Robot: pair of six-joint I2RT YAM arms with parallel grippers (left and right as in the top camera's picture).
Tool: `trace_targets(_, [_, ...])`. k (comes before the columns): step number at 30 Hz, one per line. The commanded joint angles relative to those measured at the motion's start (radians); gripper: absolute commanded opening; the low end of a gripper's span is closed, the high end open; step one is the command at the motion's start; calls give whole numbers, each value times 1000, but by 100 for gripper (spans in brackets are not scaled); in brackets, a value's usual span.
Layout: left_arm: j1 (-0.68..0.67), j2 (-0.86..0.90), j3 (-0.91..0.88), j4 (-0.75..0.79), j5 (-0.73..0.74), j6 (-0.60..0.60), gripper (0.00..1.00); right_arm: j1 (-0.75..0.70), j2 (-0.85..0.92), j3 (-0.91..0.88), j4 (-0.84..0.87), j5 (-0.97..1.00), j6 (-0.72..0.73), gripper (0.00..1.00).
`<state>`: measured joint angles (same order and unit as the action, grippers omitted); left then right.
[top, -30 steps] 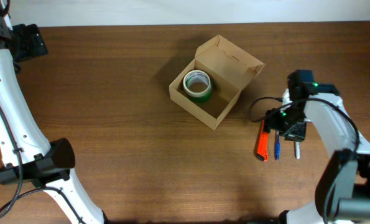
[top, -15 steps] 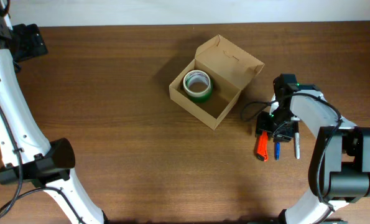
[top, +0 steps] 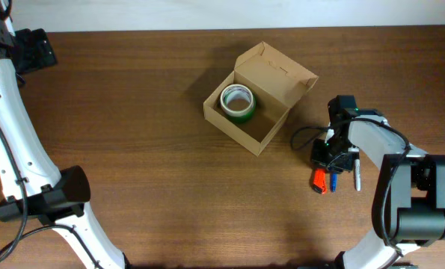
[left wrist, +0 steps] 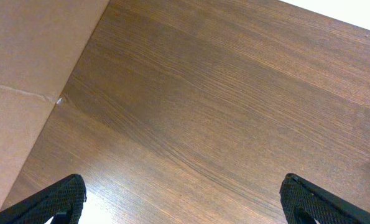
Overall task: Pack container
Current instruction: 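Lift the orange cutter and lower it into the box beside the tapes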
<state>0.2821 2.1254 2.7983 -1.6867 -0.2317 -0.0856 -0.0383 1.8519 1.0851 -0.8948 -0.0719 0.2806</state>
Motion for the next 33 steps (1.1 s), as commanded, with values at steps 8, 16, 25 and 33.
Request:
trace_targets(8, [4, 8, -3, 0, 7, 12, 100, 6, -16, 216, -75, -115, -72, 15])
trace_targets(16, [4, 8, -3, 0, 7, 12, 100, 16, -37, 761, -372, -48, -192, 9])
trace_targets(25, [4, 8, -3, 0, 7, 12, 100, 189, -37, 1133, -523, -51, -352, 4])
trace_targets(33, [4, 8, -3, 0, 7, 12, 100, 437, 37, 1135, -528, -47, -606, 4])
